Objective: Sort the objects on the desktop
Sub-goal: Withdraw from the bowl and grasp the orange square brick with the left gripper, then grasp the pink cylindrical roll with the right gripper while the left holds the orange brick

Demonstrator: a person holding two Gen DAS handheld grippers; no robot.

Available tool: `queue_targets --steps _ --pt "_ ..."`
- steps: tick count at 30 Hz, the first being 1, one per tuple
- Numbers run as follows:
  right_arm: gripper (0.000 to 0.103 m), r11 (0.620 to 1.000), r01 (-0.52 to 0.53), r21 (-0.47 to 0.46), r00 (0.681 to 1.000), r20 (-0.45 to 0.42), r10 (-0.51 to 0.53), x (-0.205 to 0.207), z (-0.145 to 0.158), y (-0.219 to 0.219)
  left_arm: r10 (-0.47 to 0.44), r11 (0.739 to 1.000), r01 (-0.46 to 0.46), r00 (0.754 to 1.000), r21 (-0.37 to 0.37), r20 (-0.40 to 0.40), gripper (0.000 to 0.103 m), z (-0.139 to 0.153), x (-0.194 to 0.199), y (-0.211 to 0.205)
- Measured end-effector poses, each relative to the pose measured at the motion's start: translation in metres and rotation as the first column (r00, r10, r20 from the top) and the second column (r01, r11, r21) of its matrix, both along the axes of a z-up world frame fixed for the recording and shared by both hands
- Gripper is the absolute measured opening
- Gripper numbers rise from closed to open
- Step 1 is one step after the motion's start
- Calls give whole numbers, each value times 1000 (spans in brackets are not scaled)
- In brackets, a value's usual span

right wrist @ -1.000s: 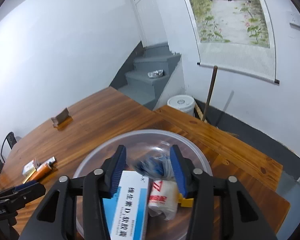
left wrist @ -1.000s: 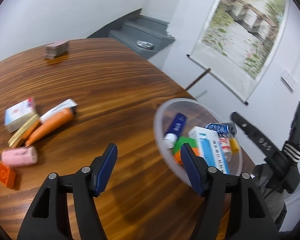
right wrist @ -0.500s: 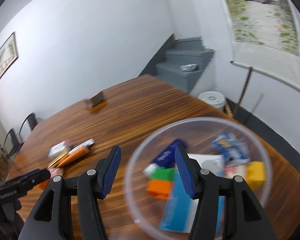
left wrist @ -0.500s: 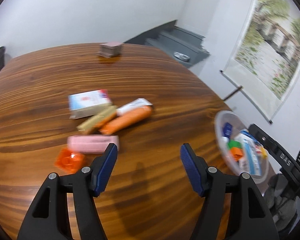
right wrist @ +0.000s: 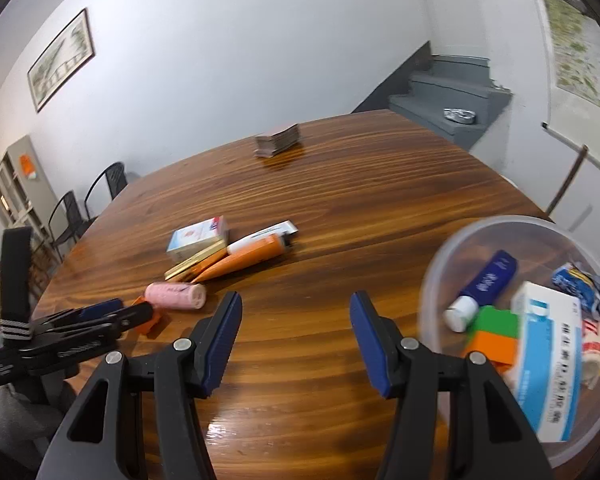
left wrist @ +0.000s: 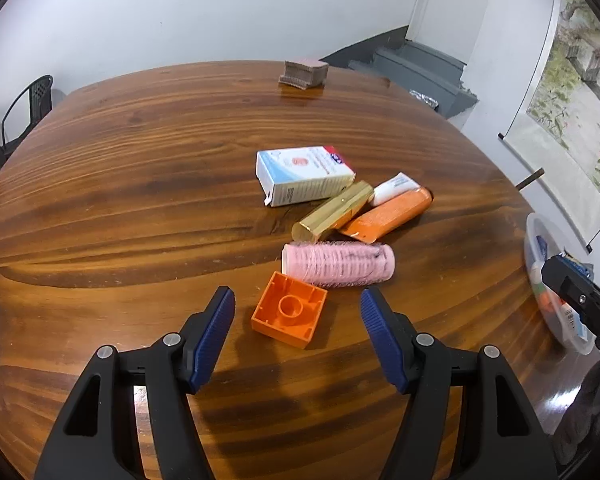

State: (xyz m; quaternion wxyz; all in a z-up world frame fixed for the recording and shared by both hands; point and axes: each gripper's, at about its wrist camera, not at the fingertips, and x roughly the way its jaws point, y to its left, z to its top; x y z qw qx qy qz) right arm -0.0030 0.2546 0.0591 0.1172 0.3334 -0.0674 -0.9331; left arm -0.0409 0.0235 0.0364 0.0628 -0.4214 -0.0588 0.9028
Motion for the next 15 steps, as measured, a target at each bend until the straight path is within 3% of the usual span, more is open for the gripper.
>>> queue_targets --steps 7,10,11,15 --pt "62 998 -70 7 997 35 69 -3 -9 -23 -16 1000 17 1000 -26 25 68 -10 -8 2" --pt "62 996 -88 8 995 47 87 -4 -14 -29 -33 999 34 999 -28 23 52 -10 -9 4" --pt "62 996 -93 5 994 52 93 -4 -16 -30 -34 999 35 999 -34 20 40 -10 -8 4" --pt "62 991 -129 -21 988 77 130 -4 -21 -34 -37 999 37 999 -39 11 37 -9 -3 4"
